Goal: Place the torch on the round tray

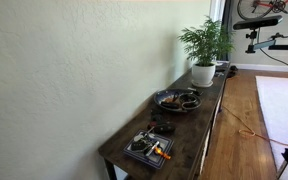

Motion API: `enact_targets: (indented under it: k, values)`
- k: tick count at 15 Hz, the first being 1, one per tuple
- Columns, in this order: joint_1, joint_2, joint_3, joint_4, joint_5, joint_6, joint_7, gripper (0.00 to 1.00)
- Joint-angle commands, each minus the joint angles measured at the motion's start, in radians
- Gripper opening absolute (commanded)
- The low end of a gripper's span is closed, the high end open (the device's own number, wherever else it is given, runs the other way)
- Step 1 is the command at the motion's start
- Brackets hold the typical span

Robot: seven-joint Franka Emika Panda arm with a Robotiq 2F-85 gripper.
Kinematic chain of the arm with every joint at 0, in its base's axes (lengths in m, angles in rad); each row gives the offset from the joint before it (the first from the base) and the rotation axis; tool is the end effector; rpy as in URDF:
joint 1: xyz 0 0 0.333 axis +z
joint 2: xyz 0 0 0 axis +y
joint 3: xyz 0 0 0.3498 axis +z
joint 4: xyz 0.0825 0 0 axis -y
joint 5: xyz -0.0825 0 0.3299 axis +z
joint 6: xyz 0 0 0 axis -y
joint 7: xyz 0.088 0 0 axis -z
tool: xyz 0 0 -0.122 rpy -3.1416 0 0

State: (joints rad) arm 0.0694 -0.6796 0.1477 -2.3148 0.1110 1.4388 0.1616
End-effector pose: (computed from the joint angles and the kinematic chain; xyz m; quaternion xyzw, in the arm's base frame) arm 0.2317 0.0814 0.5783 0.9949 0.0085 -0.1006 0.0081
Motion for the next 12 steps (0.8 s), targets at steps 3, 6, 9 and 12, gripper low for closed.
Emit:
enact_targets:
  k: [3, 6, 9, 12]
  values:
    - [-0.007, 0.02, -0.012, -0.045, -0.014, 0.089, -0.024, 1.0]
    - [-0.011, 0.04, -0.017, -0.075, -0.028, 0.174, -0.031, 1.0]
    - [-0.014, 0.077, -0.026, -0.104, -0.046, 0.25, -0.04, 1.0]
    - [-0.016, 0.117, -0.035, -0.128, -0.058, 0.296, -0.039, 1.0]
